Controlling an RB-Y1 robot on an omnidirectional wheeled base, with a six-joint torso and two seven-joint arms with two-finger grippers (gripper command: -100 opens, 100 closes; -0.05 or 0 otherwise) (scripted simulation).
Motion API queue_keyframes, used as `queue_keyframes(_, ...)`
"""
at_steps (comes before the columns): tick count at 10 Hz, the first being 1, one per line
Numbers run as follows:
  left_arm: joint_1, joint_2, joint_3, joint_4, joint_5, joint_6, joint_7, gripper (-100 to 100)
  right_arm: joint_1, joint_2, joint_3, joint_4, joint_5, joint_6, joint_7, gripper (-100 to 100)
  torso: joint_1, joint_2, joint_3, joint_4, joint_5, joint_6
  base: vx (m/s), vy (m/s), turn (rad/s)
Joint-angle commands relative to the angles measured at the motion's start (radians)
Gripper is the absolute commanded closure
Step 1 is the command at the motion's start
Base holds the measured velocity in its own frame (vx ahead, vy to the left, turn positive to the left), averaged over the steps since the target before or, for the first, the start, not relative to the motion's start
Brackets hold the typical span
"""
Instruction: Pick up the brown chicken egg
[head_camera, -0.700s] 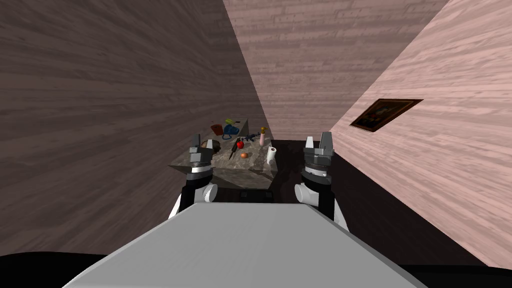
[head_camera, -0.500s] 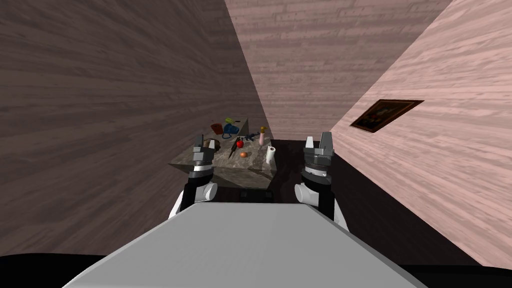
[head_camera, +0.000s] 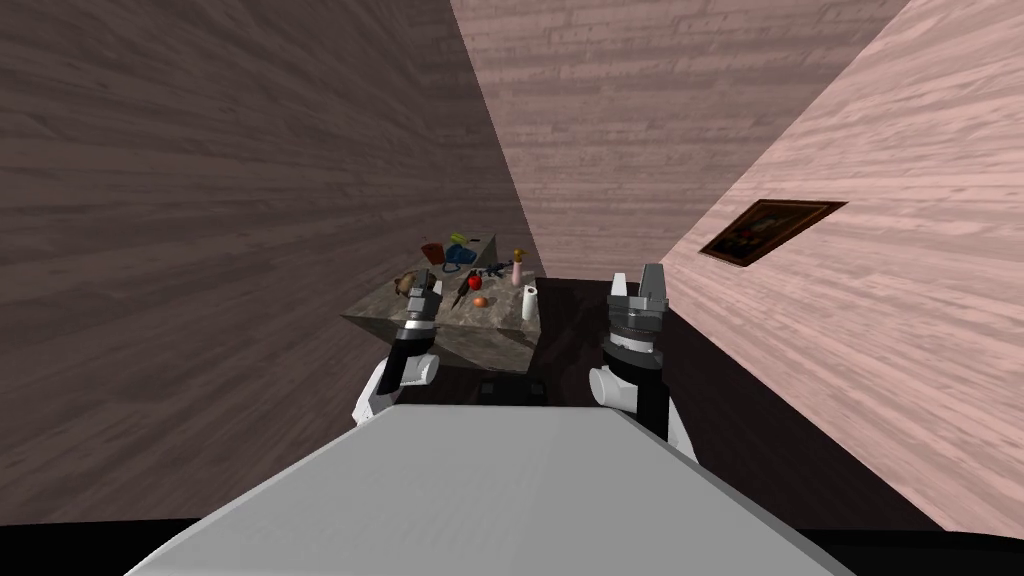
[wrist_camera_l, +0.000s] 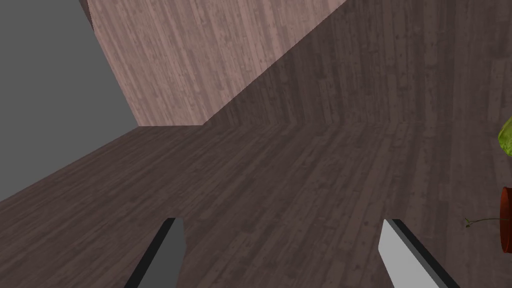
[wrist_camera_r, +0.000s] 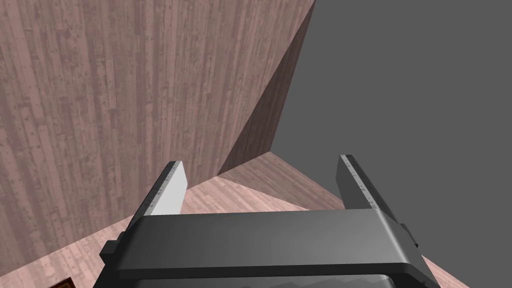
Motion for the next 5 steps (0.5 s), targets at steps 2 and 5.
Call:
queue_keyframes(2, -0.044, 0.024, 0.002, 0.056, -0.005, 0.038, 0.018, -100, 0.000, 0.000, 0.000, 0.000, 0.000, 0.000, 0.000, 0, 0.000, 0.001, 0.001, 0.000, 0.000, 0.000, -0.103, -0.139, 0.040)
queue_keyframes(5, -0.117, 0.056, 0.011, 0.138, -0.009, 0.093, 0.042, -100, 0.000, 0.000, 0.000, 0.000, 0.000, 0.000, 0.000, 0, 0.001, 0.000, 0.000, 0.000, 0.000, 0.000, -0.098, -0.127, 0.046)
